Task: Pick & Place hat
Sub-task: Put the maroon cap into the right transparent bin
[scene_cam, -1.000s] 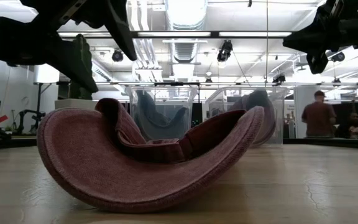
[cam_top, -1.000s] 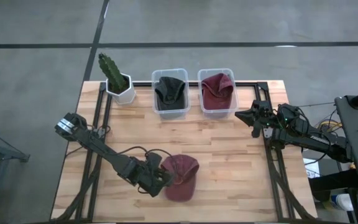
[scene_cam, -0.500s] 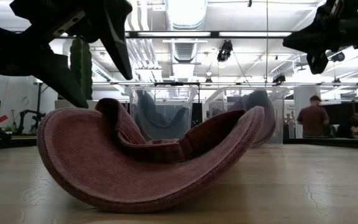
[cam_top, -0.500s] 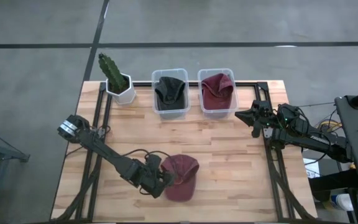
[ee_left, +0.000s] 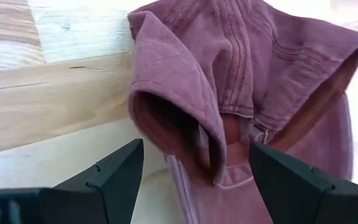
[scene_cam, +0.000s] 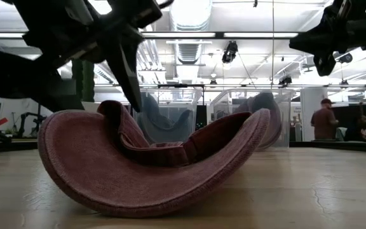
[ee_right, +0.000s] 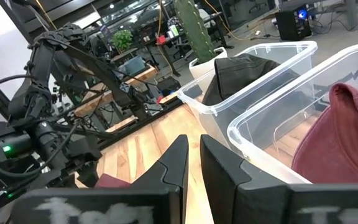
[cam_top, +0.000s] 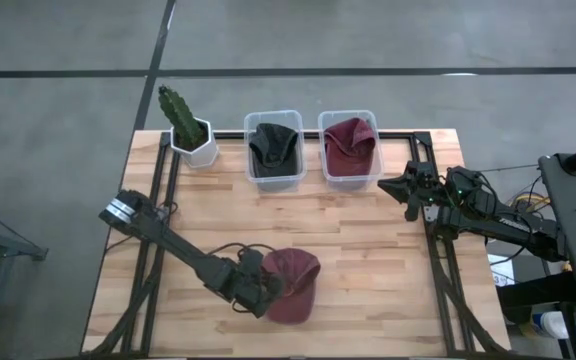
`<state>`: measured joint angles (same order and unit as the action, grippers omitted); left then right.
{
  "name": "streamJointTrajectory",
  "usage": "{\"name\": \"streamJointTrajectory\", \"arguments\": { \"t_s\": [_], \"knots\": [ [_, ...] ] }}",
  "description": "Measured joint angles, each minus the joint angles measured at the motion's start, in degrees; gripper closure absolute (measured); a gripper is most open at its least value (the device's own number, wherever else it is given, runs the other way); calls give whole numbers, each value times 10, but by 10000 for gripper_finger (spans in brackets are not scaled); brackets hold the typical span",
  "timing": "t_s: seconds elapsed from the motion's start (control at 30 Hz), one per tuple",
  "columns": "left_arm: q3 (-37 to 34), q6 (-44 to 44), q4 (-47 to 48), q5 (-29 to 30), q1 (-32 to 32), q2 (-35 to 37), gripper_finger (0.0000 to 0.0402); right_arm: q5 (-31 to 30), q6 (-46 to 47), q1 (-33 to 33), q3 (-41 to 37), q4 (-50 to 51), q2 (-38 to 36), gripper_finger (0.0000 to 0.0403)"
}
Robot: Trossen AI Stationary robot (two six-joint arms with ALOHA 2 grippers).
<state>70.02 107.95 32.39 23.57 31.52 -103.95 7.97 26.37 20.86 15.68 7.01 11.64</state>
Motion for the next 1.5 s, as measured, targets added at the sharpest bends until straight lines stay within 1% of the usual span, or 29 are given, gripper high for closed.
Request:
{"name": "streamJointTrajectory", "arguments": {
  "t_s": [0.37,0.43,0.5,0.57,0.63,0.7,0.9,0.93,0.97,1.13,1.23,1.3,1.37,1.5],
  "knots": [
    [0,2,-33,0,-14,-46,120,0,0,0,-5,1,1,364],
    [0,4,-42,-1,-14,-53,126,0,0,0,-6,4,1,364],
    [0,4,-48,0,-15,-58,139,0,0,0,-6,7,1,364],
    [0,12,-53,3,-15,-61,163,0,0,0,-6,10,1,364],
    [0,24,-54,4,-15,-64,194,0,1,0,-7,13,1,364],
    [0,33,-55,5,-15,-65,231,0,4,0,-7,14,1,364],
    [0,39,-65,17,-15,-66,361,0,6,0,-7,14,1,364],
    [0,40,-65,20,-15,-66,380,0,6,0,-7,14,1,364],
    [0,40,-65,23,-15,-66,387,0,7,0,-7,14,1,364],
    [0,35,-76,43,-15,-60,389,0,7,0,-7,14,1,364],
    [0,18,-75,70,-15,-44,392,0,9,0,-7,14,1,364],
    [0,3,-74,92,-15,-30,392,9,29,0,-7,13,1,364],
    [0,-7,-71,122,-16,-14,392,31,35,0,-7,9,1,364],
    [0,-48,-67,179,-18,21,392,114,37,0,-7,-20,1,364]
  ]
}}
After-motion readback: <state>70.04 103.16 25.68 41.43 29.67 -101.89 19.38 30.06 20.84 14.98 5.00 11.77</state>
